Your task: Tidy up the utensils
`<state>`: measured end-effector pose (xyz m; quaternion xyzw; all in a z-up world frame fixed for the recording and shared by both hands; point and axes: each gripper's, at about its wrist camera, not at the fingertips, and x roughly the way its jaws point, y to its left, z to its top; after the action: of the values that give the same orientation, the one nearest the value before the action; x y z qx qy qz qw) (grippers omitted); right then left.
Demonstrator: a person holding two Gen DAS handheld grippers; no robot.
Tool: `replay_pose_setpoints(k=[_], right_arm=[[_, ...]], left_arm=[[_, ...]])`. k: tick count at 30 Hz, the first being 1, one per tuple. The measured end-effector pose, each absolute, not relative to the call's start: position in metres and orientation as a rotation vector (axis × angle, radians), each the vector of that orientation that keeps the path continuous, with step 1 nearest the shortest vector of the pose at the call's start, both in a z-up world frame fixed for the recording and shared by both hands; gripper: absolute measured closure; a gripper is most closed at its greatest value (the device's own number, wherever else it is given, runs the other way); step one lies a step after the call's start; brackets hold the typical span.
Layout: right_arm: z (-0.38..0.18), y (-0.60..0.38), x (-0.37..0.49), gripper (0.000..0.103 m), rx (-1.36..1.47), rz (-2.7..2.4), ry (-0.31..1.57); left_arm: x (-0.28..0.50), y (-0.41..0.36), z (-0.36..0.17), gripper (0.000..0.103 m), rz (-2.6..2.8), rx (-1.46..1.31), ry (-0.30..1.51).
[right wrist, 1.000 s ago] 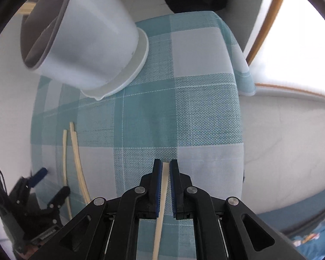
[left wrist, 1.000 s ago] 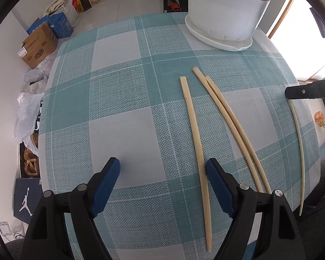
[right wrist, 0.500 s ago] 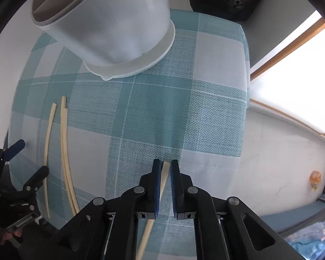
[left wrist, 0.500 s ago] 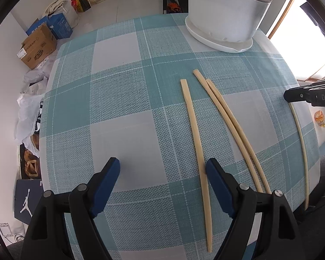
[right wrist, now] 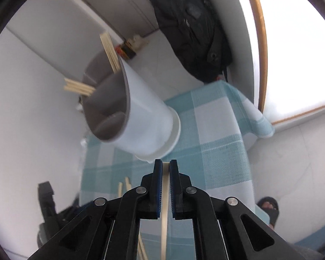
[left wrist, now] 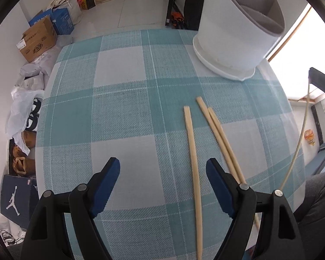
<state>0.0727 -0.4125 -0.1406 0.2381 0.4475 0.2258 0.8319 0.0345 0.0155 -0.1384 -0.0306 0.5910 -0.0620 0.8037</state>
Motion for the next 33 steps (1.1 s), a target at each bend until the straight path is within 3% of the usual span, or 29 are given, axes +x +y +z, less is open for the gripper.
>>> replay_pose_setpoints(k=[5,10,13,16,18,21,24,33], right_arm=[[-0.112,-0.416,0.076,0.097,0.584,0.491,0.777],[-0.095,-0.405,0.068,0.098,0.537,0.536,0.743],[-0.096,-0.400,0.065,0.098,0.517,0.557,0.731],[-0.095,-0.399,0.060,0.098,0.490,0.570,0.690],[-0.092,-0.400,0.054,0.098,0.479,0.583,0.661],[-0.085,-0.398,0.048,0.098,0.451,0.595,0.640],[-0.085,-0.392,0.045,0.098,0.417,0.594,0.646],[-0.083,-0.387,0.039,0.098,0.378,0.596,0.628]], left_arm=[[0.052,0.001,-0.138,0.025,-0.104,0.004,1.255],[0.066,-0.005,-0.149,0.028,-0.097,0.031,1.284],[0.074,-0.004,-0.154,0.051,-0.097,0.037,1.313],[0.077,-0.001,-0.152,0.062,-0.106,0.021,1.314],[0.081,-0.001,-0.151,0.082,-0.120,0.022,1.311],[0.086,-0.004,-0.151,0.093,-0.136,0.025,1.316],[0.090,-0.005,-0.151,0.099,-0.139,0.007,1.313],[0.079,0.001,-0.130,0.101,-0.149,-0.126,1.142]])
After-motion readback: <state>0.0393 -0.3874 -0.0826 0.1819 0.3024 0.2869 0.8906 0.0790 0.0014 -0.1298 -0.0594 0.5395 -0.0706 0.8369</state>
